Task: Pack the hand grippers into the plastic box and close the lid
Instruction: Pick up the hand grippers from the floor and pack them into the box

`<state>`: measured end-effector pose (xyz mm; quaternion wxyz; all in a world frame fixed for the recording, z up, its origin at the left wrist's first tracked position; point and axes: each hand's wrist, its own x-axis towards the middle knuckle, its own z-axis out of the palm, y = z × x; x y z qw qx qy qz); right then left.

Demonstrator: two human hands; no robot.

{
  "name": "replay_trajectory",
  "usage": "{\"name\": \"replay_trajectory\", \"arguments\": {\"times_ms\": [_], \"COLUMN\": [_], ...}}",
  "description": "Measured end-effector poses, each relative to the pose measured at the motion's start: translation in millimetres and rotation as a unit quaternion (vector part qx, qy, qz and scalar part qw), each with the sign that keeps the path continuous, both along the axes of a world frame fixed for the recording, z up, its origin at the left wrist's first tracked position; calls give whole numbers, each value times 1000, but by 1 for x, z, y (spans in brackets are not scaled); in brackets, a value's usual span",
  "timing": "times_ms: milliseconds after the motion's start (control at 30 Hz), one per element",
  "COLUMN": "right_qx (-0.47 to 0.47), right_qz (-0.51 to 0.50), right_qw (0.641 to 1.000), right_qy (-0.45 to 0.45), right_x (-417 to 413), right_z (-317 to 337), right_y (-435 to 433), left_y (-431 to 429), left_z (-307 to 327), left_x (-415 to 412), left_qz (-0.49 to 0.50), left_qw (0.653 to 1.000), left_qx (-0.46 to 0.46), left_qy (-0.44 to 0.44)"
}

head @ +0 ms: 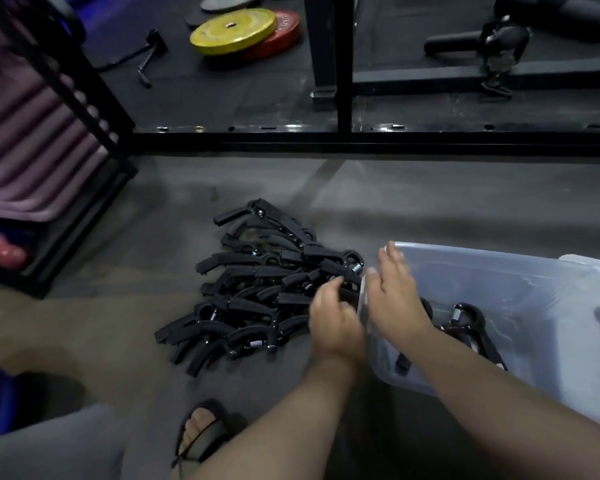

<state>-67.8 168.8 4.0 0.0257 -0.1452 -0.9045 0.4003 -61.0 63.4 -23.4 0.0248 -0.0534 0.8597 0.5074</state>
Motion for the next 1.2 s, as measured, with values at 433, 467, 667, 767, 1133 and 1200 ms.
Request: {"name": "replay_trajectory", "arguments": {"times_ms": [433, 467, 667, 767, 1133, 1200], "right_qx": [55, 52, 30, 19, 81, 100], "right_qz": [37, 34, 33, 31, 59, 71], "right_qw": [998, 998, 999, 999, 994, 991], "right_qy": [-20, -19, -10, -6, -48, -45], "right_x": [19, 18, 19, 20, 22, 22], "right_z": [-20, -20, -20, -21, -11, -8], "right_y": [-9, -9, -10, -9, -10, -11], "left_y": [-96, -91, -77, -79, -97, -98], "left_z": [-48, -51, -69, -66, -15, -3], "left_x": [-34, -35, -21, -16, -29, -30], "left_qz": [-78, -115, -176, -175, -110, -81], "left_qw": [931, 923, 876, 857, 913, 949], "left_qx": [-313, -323, -419, -470, -394, -305], "left_qy": [-169, -176, -159, -114, -7, -16]}}
